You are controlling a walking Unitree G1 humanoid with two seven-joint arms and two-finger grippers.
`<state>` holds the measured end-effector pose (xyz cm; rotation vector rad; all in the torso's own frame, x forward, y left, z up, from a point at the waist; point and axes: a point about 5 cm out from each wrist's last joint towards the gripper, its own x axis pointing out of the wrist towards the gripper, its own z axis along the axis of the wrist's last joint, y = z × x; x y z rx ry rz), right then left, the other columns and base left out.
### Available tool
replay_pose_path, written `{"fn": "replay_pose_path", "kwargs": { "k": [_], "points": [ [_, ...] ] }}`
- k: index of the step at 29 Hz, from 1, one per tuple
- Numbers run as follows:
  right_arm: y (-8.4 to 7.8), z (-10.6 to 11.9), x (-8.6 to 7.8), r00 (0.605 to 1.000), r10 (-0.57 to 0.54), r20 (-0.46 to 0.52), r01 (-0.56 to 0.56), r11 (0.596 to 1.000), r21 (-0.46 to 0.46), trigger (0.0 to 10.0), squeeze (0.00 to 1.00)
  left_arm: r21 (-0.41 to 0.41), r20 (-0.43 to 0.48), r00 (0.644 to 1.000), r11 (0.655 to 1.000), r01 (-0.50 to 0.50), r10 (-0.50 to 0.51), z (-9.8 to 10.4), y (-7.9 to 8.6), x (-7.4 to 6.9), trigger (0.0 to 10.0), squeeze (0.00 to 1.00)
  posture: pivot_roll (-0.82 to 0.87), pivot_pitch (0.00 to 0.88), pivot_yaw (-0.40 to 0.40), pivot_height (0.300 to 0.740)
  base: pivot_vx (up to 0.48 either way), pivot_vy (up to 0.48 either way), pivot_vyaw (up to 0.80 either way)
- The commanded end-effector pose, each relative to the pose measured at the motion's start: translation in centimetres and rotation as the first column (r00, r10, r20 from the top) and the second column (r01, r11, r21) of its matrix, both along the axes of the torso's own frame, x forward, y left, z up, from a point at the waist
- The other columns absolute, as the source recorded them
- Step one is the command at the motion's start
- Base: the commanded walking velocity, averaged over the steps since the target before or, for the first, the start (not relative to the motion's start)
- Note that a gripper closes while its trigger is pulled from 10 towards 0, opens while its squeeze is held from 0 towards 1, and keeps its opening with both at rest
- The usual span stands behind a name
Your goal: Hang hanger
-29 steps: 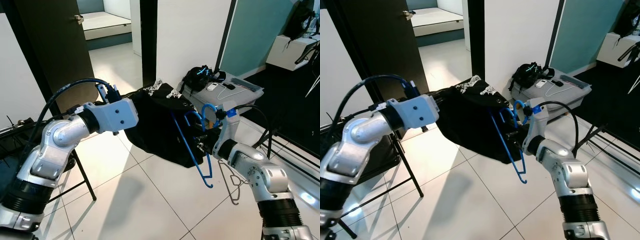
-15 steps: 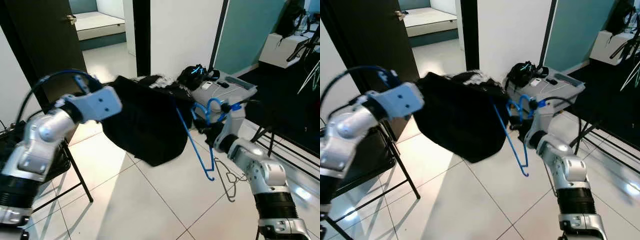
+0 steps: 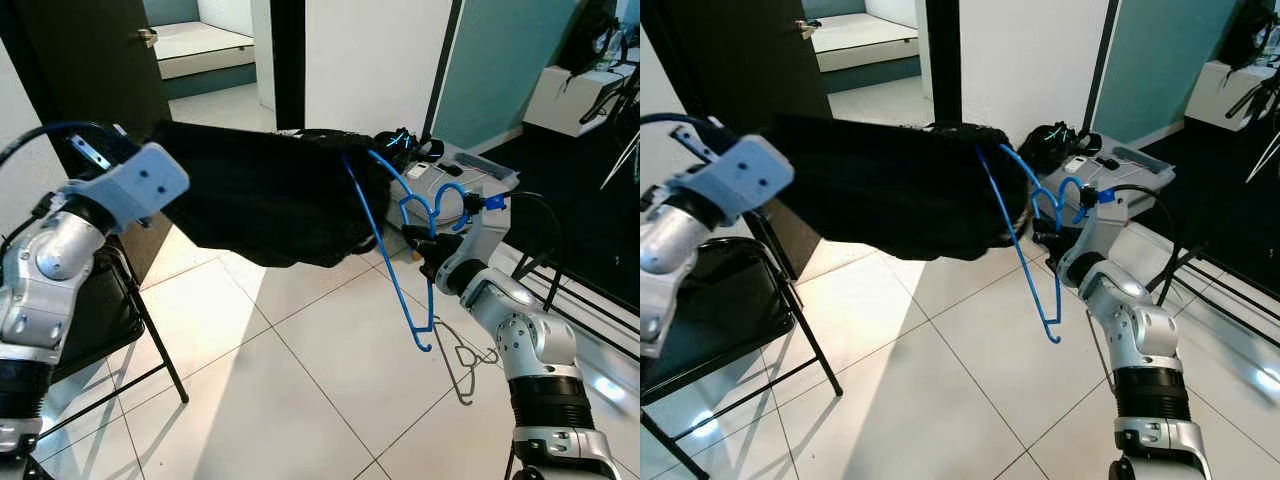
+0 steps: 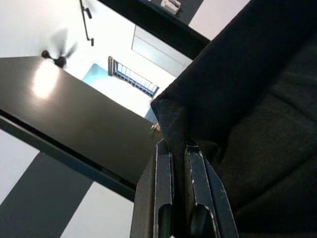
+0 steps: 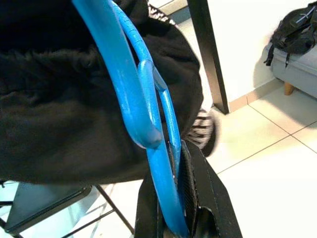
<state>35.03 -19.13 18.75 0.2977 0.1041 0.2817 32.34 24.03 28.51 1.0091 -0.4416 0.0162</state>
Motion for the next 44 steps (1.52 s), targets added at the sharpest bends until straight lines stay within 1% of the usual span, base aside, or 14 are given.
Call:
{"fn": "replay_pose_path", "kwargs": {
  "k": [1, 7, 9, 10, 12, 13, 15, 18, 28, 32, 34, 39, 41, 44],
  "points": [
    [-2.4, -0.2, 0.0, 0.989, -0.146, -0.038, 0.146, 0.989, 0.005, 10.0, 0.0, -0.037, 0.052, 0.987, 0.988, -0.151, 0.153, 1.4, 3.1, -0.4, 10.0, 0.0, -0.01, 0.0, 0.017, 0.74, 0.0, 0.0, 0.0],
    [-2.5, -1.4, -0.1, 0.971, -0.179, -0.158, 0.189, 0.981, 0.051, 10.0, 0.0, -0.122, 0.094, 0.987, 0.983, 0.138, -0.127, 2.2, -1.5, -0.5, 10.0, 0.0, -0.01, 0.0, 0.017, 0.74, 0.0, 0.0, 0.0],
    [-2.1, -1.5, 0.0, 0.968, -0.169, -0.184, 0.189, 0.977, 0.099, 10.0, 0.0, -0.128, 0.038, 0.939, 0.93, 0.345, -0.343, 0.9, -6.2, -0.8, 10.0, 0.0, -0.01, 0.0, 0.012, 0.74, 0.0, 0.0, 0.0],
    [-2.1, -1.5, 0.0, 0.968, -0.169, -0.184, 0.189, 0.977, 0.099, 10.0, 0.0, -0.128, 0.038, 0.939, 0.93, 0.345, -0.343, 0.9, -6.2, -0.8, 10.0, 0.0, -0.01, 0.0, 0.012, 0.74, 0.0, 0.0, 0.0],
    [-1.6, -1.7, 0.1, 0.967, -0.149, -0.208, 0.182, 0.972, 0.15, 10.0, 0.0, -0.147, -0.015, 0.868, 0.859, 0.49, -0.497, -0.6, -10.2, -1.5, 10.0, 0.0, -0.01, 0.0, 0.012, 0.74, 0.0, 0.0, 0.0],
    [-1.6, -1.7, 0.1, 0.967, -0.149, -0.208, 0.182, 0.972, 0.15, 10.0, 0.0, -0.147, -0.015, 0.868, 0.859, 0.49, -0.497, -0.6, -10.2, -1.5, 10.0, 0.0, -0.01, 0.0, 0.012, 0.74, 0.0, 0.0, 0.0],
    [0.1, -2.0, 0.0, 0.971, -0.046, -0.233, 0.094, 0.975, 0.2, 10.0, 0.0, -0.159, -0.063, 0.787, 0.785, 0.599, -0.614, -2.4, -14.4, -2.4, 10.0, 0.0, -0.01, 0.0, 0.013, 0.74, 0.0, 0.0, 0.0],
    [2.0, -2.2, -0.5, 0.967, 0.084, -0.24, -0.03, 0.975, 0.221, 10.0, 0.0, -0.161, -0.073, 0.749, 0.749, 0.642, -0.658, -3.1, -16.7, -2.9, 10.0, 0.0, -0.01, 0.0, 0.015, 0.74, 0.0, 0.0, 0.0],
    [5.9, -1.1, -1.5, 0.943, 0.297, -0.149, -0.232, 0.91, 0.345, 10.0, 0.0, -0.223, -0.085, 0.65, 0.65, 0.726, -0.755, -3.3, -19.5, -3.6, 10.0, 0.0, 0.0, 0.0, 0.026, 0.74, 0.0, 0.0, 0.0],
    [6.2, 0.0, -1.5, 0.949, 0.305, -0.076, -0.259, 0.896, 0.362, 10.0, 0.0, -0.234, -0.115, 0.629, 0.636, 0.735, -0.769, -4.0, -19.8, -4.0, 10.0, 0.0, 0.0, 0.0, 0.028, 0.74, 0.0, 0.0, 0.0],
    [5.2, 1.5, -0.7, 0.982, 0.19, 0.017, -0.182, 0.899, 0.398, 10.0, 0.0, -0.262, -0.169, 0.592, 0.615, 0.744, -0.788, -5.6, -20.3, -4.8, 10.0, 0.0, 0.0, 0.0, 0.026, 0.74, 0.0, 0.0, 0.0],
    [3.1, 2.6, 0.1, 0.998, 0.027, 0.055, -0.051, 0.871, 0.488, 10.0, 0.0, -0.274, -0.202, 0.601, 0.633, 0.724, -0.774, -6.6, -19.9, -5.1, 10.0, 0.0, 0.0, 0.0, 0.025, 0.74, 0.0, 0.0, 0.0],
    [1.6, 3.6, 0.3, 0.994, -0.063, 0.093, -0.002, 0.819, 0.574, 10.0, 0.0, -0.269, -0.218, 0.654, 0.688, 0.674, -0.725, -7.1, -18.6, -4.5, 10.0, 0.0, 0.0, 0.0, 0.021, 0.74, 0.0, 0.0, 0.0],
    [1.1, 3.9, 0.3, 0.991, -0.088, 0.105, 0.009, 0.806, 0.592, 10.0, 0.0, -0.264, -0.229, 0.678, 0.714, 0.648, -0.699, -7.3, -17.7, -4.2, 10.0, 0.0, 0.0, 0.0, 0.021, 0.74, 0.0, 0.0, 0.0]
  ]
}}
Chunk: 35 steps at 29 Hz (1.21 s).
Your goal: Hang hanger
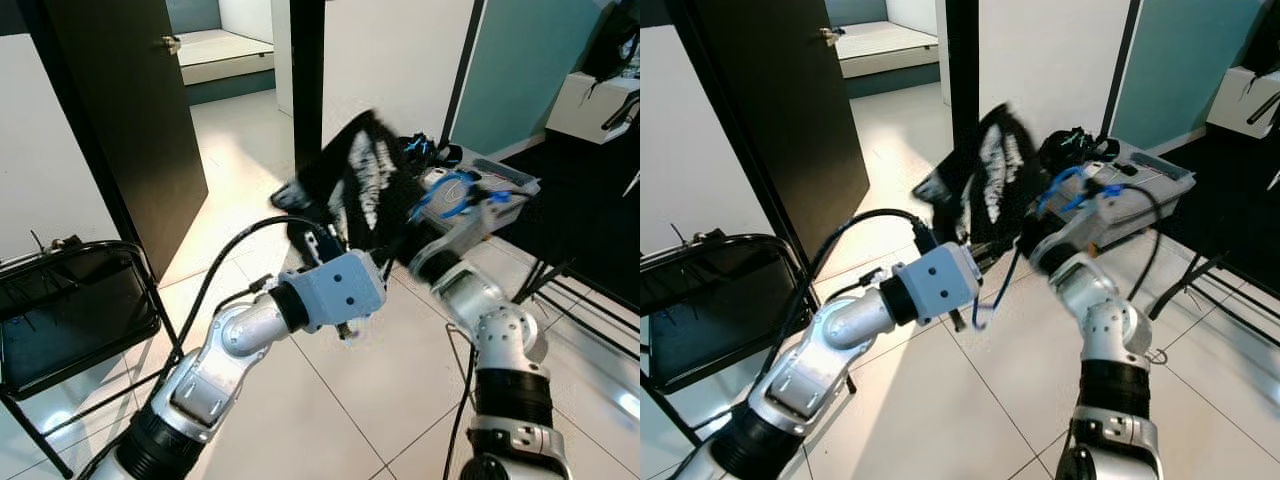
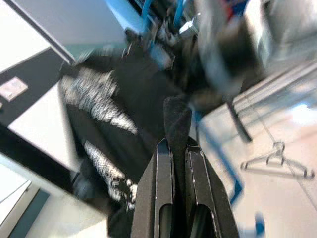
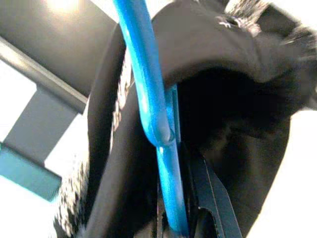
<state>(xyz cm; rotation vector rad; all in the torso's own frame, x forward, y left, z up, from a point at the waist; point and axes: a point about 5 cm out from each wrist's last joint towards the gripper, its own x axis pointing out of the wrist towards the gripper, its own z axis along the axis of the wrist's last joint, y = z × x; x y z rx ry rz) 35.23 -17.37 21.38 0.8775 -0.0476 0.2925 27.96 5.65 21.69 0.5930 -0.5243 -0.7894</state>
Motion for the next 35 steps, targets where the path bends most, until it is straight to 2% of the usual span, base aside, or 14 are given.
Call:
{"fn": "replay_pose_path", "kwargs": {
  "k": [1, 3, 5, 8, 12, 14, 19, 21, 26, 28, 31, 33, 34, 35],
  "points": [
    [-1.0, 1.4, 0.1, 0.996, -0.064, 0.061, 0.062, 0.997, 0.049, 10.0, 0.0, 0.038, -0.02, 0.998, 0.998, -0.056, 0.057, -0.7, 1.4, 0.5, 10.0, 0.0, 0.0, 0.0, 0.019, 0.74, 0.0, 0.0, 0.0],
    [-1.0, 1.4, 0.1, 0.996, -0.064, 0.061, 0.062, 0.997, 0.049, 10.0, 0.0, 0.038, -0.02, 0.998, 0.998, -0.056, 0.057, -0.7, 1.4, 0.5, 10.0, 0.0, 0.0, 0.0, 0.019, 0.74, 0.0, 0.0, 0.0],
    [-1.8, 1.3, 0.3, 0.991, -0.124, 0.044, 0.121, 0.991, 0.055, 10.0, 0.0, 0.08, -0.049, 0.994, 0.993, -0.089, 0.093, -1.6, 2.8, 0.6, 10.0, 0.0, 0.0, 0.0, 0.016, 0.74, 0.0, 0.0, 0.0],
    [-2.5, 1.2, 0.4, 0.986, -0.165, 0.039, 0.162, 0.985, 0.059, 10.0, 0.0, 0.135, -0.11, 0.99, 0.988, -0.07, 0.085, -3.2, 3.1, -0.2, 10.0, 0.0, 0.0, 0.0, 0.016, 0.74, 0.0, 0.0, 0.0],
    [-2.5, 1.3, 0.4, 0.986, -0.162, 0.046, 0.16, 0.986, 0.053, 10.0, 0.0, 0.165, -0.156, 0.986, 0.986, -0.031, 0.057, -4.3, 2.6, -0.9, 10.0, 0.0, 0.0, 0.0, 0.017, 0.74, 0.0, 0.0, 0.0],
    [-1.7, 1.3, 0.5, 0.989, -0.136, 0.053, 0.135, 0.991, 0.027, 10.0, 0.0, 0.177, -0.187, 0.982, 0.984, 0.006, 0.028, -5.1, 1.6, -1.5, 10.0, 0.0, 0.0, 0.0, 0.015, 0.74, 0.0, 0.0, 0.0],
    [-0.9, 1.2, 0.6, 0.993, -0.106, 0.051, 0.106, 0.994, -0.014, 10.0, 0.0, 0.172, -0.199, 0.98, 0.985, 0.024, 0.011, -5.3, 0.6, -1.7, 10.0, 0.0, -0.01, 0.0, 0.015, 0.74, 0.0, 0.0, 0.0],
    [-0.4, 0.8, 0.6, 0.996, -0.085, 0.031, 0.087, 0.993, -0.083, 10.0, 0.0, 0.17, -0.201, 0.98, 0.985, 0.028, 0.006, -5.3, 0.3, -1.7, 10.0, 0.0, -0.01, 0.0, 0.018, 0.74, 0.0, 0.0, 0.0],
    [-0.2, 0.8, 0.6, 0.996, -0.078, 0.039, 0.081, 0.993, -0.087, 10.0, 0.0, 0.173, -0.221, 0.975, 0.984, 0.044, -0.004, -5.3, 0.4, -1.8, 10.0, 0.0, -0.01, 0.0, 0.018, 0.74, 0.0, 0.0, 0.0],
    [-0.6, 1.4, 0.6, 0.993, -0.095, 0.069, 0.099, 0.994, -0.051, 10.0, 0.0, 0.206, -0.265, 0.964, 0.975, 0.088, -0.031, -6.0, 0.4, -2.3, 10.0, 0.0, 0.0, 0.0, 0.02, 0.74, 0.0, 0.0, 0.0],
    [-2.5, 3.7, 0.6, 0.973, -0.154, 0.172, 0.152, 0.988, 0.026, 10.0, 0.0, 0.297, -0.453, 0.889, 0.929, 0.223, -0.068, -9.0, 0.6, -4.5, 10.0, 0.0, 0.0, 0.0, 0.023, 0.74, 0.0, 0.0, 0.0],
    [-2.5, 3.7, 0.6, 0.973, -0.154, 0.172, 0.152, 0.988, 0.026, 10.0, 0.0, 0.297, -0.453, 0.889, 0.929, 0.223, -0.068, -9.0, 0.6, -4.5, 10.0, 0.0, 0.0, 0.0, 0.023, 0.74, 0.0, 0.0, 0.0],
    [-2.8, 4.2, 0.6, 0.968, -0.162, 0.193, 0.159, 0.987, 0.03, 10.0, 0.0, 0.314, -0.494, 0.867, 0.918, 0.244, -0.061, -9.6, 0.7, -5.0, 10.0, 0.0, 0.0, 0.0, 0.023, 0.74, 0.0, 0.0, 0.0],
    [-2.8, 4.2, 0.6, 0.968, -0.162, 0.193, 0.159, 0.987, 0.03, 10.0, 0.0, 0.314, -0.494, 0.867, 0.918, 0.244, -0.061, -9.6, 0.7, -5.0, 10.0, 0.0, 0.0, 0.0, 0.023, 0.74, 0.0, 0.0, 0.0]
  ]
}}
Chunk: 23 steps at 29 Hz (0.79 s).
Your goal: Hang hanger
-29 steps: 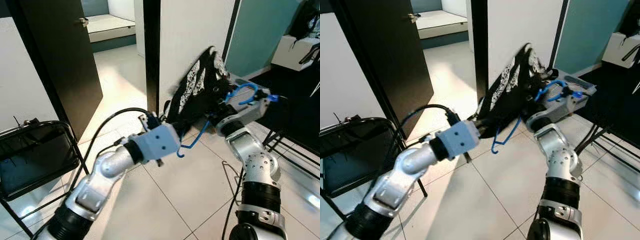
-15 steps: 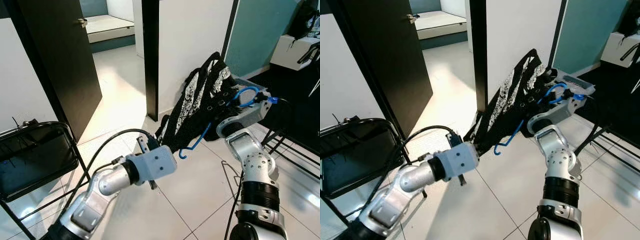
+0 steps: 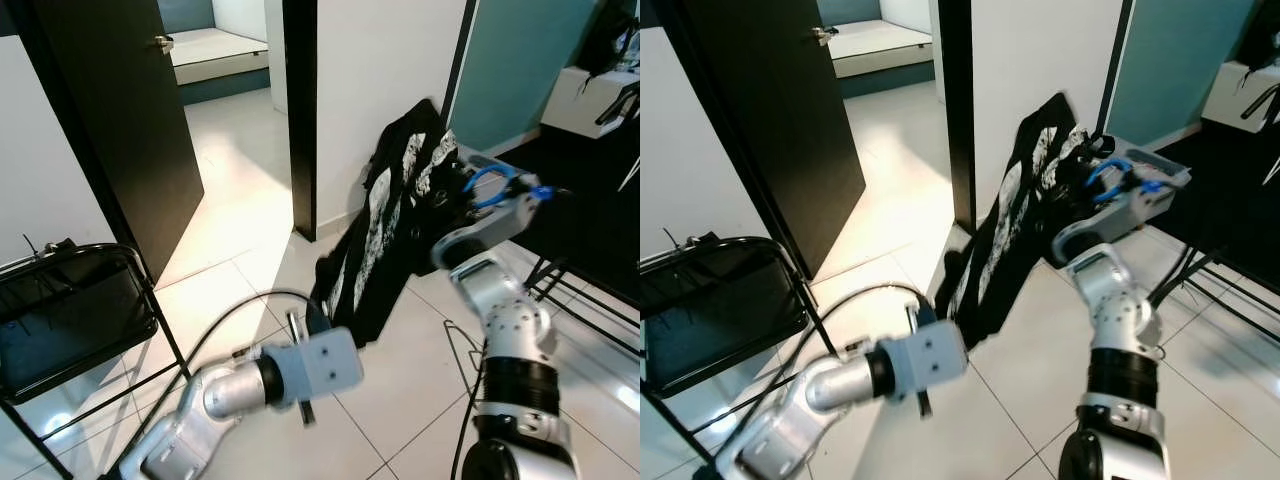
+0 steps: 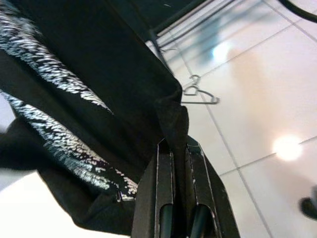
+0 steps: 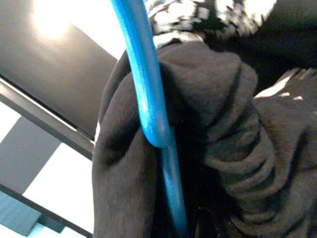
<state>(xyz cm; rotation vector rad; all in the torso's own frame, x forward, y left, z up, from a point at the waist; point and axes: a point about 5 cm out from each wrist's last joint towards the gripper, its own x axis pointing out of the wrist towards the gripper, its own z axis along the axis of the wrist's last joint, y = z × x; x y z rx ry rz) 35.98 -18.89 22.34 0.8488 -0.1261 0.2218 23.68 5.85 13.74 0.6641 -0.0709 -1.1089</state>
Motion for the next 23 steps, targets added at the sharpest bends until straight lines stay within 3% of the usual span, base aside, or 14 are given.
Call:
{"fn": "replay_pose_path", "kwargs": {
  "k": [1, 7, 8, 9, 11, 12, 14, 16, 18, 19, 21, 23],
  "points": [
    [-1.4, 3.5, -0.2, 0.984, -0.065, 0.164, 0.062, 0.998, 0.023, 10.0, 0.0, 0.118, -0.132, 0.991, 0.992, 0.032, -0.016, -2.3, 0.9, -0.9, 10.0, 0.0, 0.0, 0.0, 0.02, 0.74, 0.0, 0.0, 0.0],
    [-1.1, 3.3, -0.1, 0.986, -0.052, 0.156, 0.053, 0.999, -0.004, 10.0, 0.0, 0.174, -0.161, 0.987, 0.984, 0.033, -0.005, -2.8, 1.4, -0.9, 10.0, 0.0, 0.0, 0.0, 0.02, 0.74, 0.0, 0.0, 0.0],
    [-0.5, 2.6, -0.1, 0.992, -0.028, 0.123, 0.035, 0.998, -0.061, 10.0, 0.0, 0.175, -0.145, 0.989, 0.985, 0.012, 0.013, -2.6, 1.4, -0.6, 10.0, 0.0, 0.0, 0.0, 0.02, 0.74, 0.0, 0.0, 0.0],
    [-0.5, 2.6, -0.1, 0.992, -0.028, 0.123, 0.035, 0.998, -0.061, 10.0, 0.0, 0.175, -0.145, 0.989, 0.985, 0.012, 0.013, -2.6, 1.4, -0.6, 10.0, 0.0, 0.0, 0.0, 0.02, 0.74, 0.0, 0.0, 0.0],
    [1.7, 0.6, -0.2, 0.998, 0.06, 0.03, -0.052, 0.978, -0.201, 10.0, 0.0, 0.092, -0.054, 0.992, 0.99, -0.109, 0.115, -0.9, 1.2, 1.3, 10.0, 0.0, 0.0, 0.0, 0.022, 0.74, 0.0, 0.0, 0.0],
    [1.7, 0.6, -0.2, 0.998, 0.06, 0.03, -0.052, 0.978, -0.201, 10.0, 0.0, 0.092, -0.054, 0.992, 0.99, -0.109, 0.115, -0.9, 1.2, 1.3, 10.0, 0.0, 0.0, 0.0, 0.022, 0.74, 0.0, 0.0, 0.0],
    [4.1, -1.8, -0.6, 0.984, 0.158, -0.08, -0.176, 0.918, -0.354, 10.0, 0.0, -0.058, 0.021, 0.962, 0.961, -0.271, 0.273, 1.6, 1.2, 3.6, 10.0, 0.0, 0.0, 0.0, 0.02, 0.74, 0.0, 0.0, 0.0],
    [4.1, -1.8, -0.6, 0.984, 0.158, -0.08, -0.176, 0.918, -0.354, 10.0, 0.0, -0.058, 0.021, 0.962, 0.961, -0.271, 0.273, 1.6, 1.2, 3.6, 10.0, 0.0, 0.0, 0.0, 0.02, 0.74, 0.0, 0.0, 0.0],
    [5.9, -3.6, -1.3, 0.951, 0.26, -0.169, -0.308, 0.845, -0.437, 10.0, 0.0, -0.223, 0.035, 0.913, 0.893, -0.39, 0.407, 4.3, 1.5, 5.3, 10.0, 0.0, 0.0, 0.0, 0.018, 0.74, 0.0, 0.0, 0.0],
    [5.9, -3.6, -1.3, 0.951, 0.26, -0.169, -0.308, 0.845, -0.437, 10.0, 0.0, -0.223, 0.035, 0.913, 0.893, -0.39, 0.407, 4.3, 1.5, 5.3, 10.0, 0.0, 0.0, 0.0, 0.018, 0.74, 0.0, 0.0, 0.0],
    [7.3, -4.8, -2.4, 0.901, 0.363, -0.237, -0.434, 0.761, -0.482, 10.0, 0.0, -0.381, 0.019, 0.839, 0.78, -0.497, 0.544, 6.9, 3.0, 6.9, 10.0, 0.0, 0.0, 0.0, 0.02, 0.74, 0.0, 0.0, 0.0],
    [7.3, -4.8, -2.4, 0.901, 0.363, -0.237, -0.434, 0.761, -0.482, 10.0, 0.0, -0.381, 0.019, 0.839, 0.78, -0.497, 0.544, 6.9, 3.0, 6.9, 10.0, 0.0, 0.0, 0.0, 0.02, 0.74, 0.0, 0.0, 0.0]
  ]
}}
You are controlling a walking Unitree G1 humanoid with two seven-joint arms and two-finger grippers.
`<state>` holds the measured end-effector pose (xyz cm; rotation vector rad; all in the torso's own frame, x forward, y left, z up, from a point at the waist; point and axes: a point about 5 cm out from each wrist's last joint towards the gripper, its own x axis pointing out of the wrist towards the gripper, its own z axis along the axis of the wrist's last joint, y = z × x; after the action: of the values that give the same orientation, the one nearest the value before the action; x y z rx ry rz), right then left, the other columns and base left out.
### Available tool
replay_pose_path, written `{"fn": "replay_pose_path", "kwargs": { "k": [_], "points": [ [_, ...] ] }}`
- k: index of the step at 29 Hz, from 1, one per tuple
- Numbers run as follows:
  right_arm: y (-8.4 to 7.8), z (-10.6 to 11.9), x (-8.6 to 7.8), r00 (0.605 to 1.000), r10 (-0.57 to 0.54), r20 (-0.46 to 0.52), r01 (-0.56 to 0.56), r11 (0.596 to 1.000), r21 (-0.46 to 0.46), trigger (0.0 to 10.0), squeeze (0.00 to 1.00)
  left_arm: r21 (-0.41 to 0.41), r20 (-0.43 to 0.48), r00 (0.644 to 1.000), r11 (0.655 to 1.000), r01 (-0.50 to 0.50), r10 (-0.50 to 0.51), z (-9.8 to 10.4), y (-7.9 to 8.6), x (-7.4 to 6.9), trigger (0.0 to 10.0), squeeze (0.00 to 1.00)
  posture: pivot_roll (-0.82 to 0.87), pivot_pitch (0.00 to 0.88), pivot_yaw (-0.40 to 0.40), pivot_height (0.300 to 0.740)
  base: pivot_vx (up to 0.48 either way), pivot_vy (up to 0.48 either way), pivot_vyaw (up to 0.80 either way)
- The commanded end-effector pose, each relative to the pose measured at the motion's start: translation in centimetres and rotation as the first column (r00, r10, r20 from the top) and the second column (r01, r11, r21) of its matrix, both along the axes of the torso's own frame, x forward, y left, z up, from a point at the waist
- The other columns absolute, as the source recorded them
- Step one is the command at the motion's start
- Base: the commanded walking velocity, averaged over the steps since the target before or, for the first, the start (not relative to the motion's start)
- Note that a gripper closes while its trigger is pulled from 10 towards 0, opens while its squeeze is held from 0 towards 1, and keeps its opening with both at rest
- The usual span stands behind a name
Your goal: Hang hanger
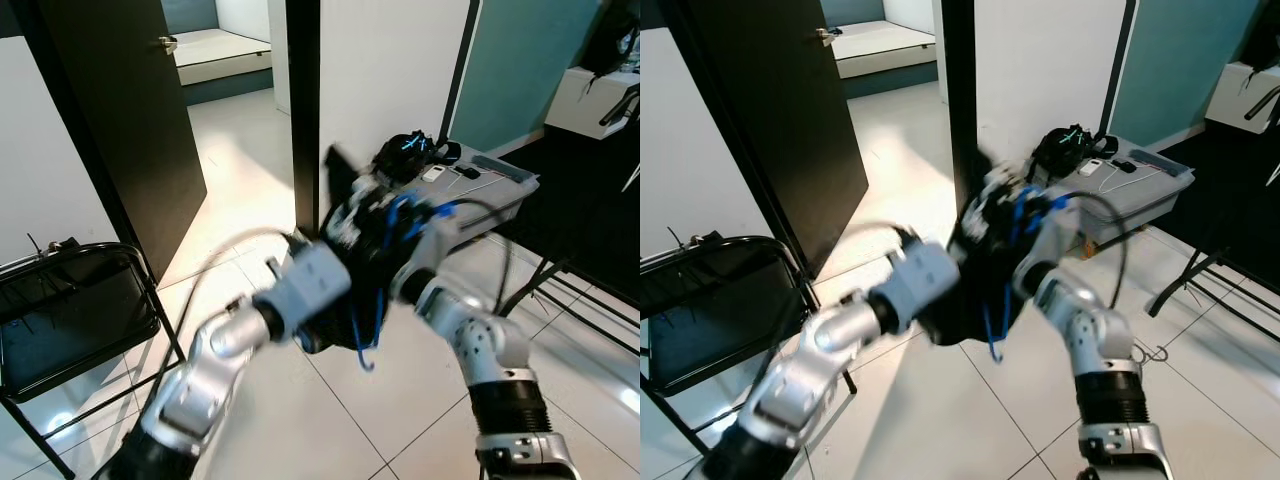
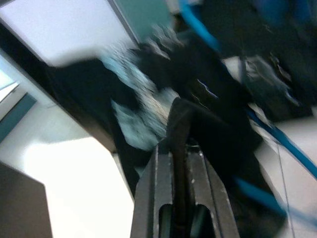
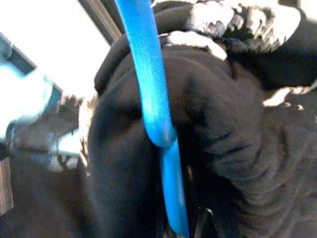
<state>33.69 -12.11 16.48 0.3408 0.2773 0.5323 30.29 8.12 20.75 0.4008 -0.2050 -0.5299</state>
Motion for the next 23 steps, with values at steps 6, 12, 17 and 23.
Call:
{"fn": "replay_pose_path", "kwargs": {
  "k": [6, 12, 17, 23],
  "points": [
    [-1.8, 2.6, 0.6, 0.993, -0.067, 0.099, 0.059, 0.995, 0.084, 10.0, 0.0, -0.001, -0.05, 0.978, 0.979, -0.203, 0.202, -0.3, 4.8, 1.5, 10.0, 0.0, 0.0, 0.0, 0.023, 0.74, 0.0, 0.0, 0.0],
    [-3.9, 5.1, 1.3, 0.965, -0.19, 0.182, 0.149, 0.965, 0.214, 10.0, 0.0, 0.029, -0.184, 0.979, 0.996, -0.086, 0.09, -2.6, 4.5, -0.1, 10.0, 1.0, 0.0, 0.0, 0.021, 0.74, 0.0, 0.0, 0.0],
    [-3.8, 6.4, 1.0, 0.955, -0.164, 0.245, 0.1, 0.963, 0.252, 10.0, 0.0, 0.024, -0.335, 0.936, 0.992, 0.124, -0.109, -4.4, 2.7, -2.6, 10.0, 1.0, 0.01, 0.0, 0.017, 0.74, 0.0, 0.0, 0.0],
    [-3.5, 7.6, 0.2, 0.941, -0.029, 0.338, -0.046, 0.976, 0.212, 10.0, 0.0, 0.038, -0.452, 0.822, 0.913, 0.406, -0.347, -4.8, 2.3, -5.7, 10.0, 1.0, 0.0, 0.0, 0.016, 0.74, 0.0, 0.0, 0.0]
  ]
}}
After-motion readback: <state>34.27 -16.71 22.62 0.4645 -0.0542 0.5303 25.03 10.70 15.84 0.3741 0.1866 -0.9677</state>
